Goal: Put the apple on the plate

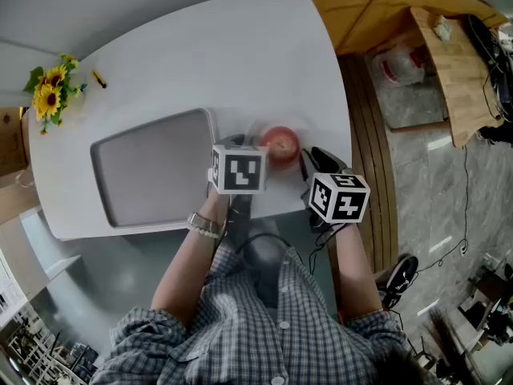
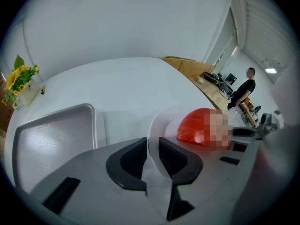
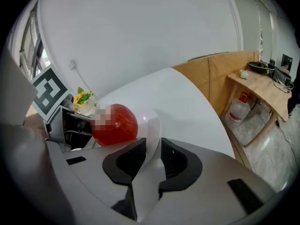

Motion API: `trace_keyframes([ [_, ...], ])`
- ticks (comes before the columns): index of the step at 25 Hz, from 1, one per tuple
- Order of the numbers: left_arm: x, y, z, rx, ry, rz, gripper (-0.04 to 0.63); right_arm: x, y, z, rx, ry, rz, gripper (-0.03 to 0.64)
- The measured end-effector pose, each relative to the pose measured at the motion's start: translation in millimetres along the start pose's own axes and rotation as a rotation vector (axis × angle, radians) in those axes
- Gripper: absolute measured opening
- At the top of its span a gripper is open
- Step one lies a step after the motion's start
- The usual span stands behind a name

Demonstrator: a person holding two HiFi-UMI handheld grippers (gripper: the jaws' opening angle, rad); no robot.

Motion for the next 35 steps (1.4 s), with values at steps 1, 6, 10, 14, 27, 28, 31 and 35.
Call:
trace_keyframes([
  [1,0.2,0.0,-0.2,-0.007,-0.006,0.005,0.083,0.0,-0.1,-0.2,-0.001,0.003,-0.011,0.098],
  [6,1.1,0.1,-1.9,-0.019,-0.014,0.004,0.077,1.0,-1.5,-1.8,0.007,0.015,-0.079,0.097],
  [10,-1.4,2.7,-0.3,-0.021,-0.027,0.03,0.071,3.1,-2.1,-1.1,-0.008,0.018,-0.165,0.083],
  [14,-4.2,-4.4,1.5,-0.042,-0.056,0.118,0.063,4.5,-2.4,-0.3,-0.023,0.008,-0.203,0.075],
  [27,2.5,-5.9,12.7,-0.058,-0.106,0.224,0.057,2.0,6.4,17.3,-0.023,0.012,-0.246,0.067],
  [28,3.2,-4.0,15.7,-0.054,-0.109,0.227,0.057,1.5,8.7,19.6,-0.021,0.016,-0.248,0.067],
  [31,2.3,1.2,26.5,-0.04,-0.119,0.247,0.055,-3.6,16.2,26.3,-0.016,0.029,-0.245,0.067],
  [35,-6.6,3.3,42.6,-0.029,-0.12,0.27,0.052,-18.3,21.5,31.7,-0.016,0.046,-0.249,0.067],
])
Point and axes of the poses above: the fingertips, and each gripper's own axes: z backward along the fingers, x to its right, y out of its top, the point moved 1 cm from there along z, backward along the fingers
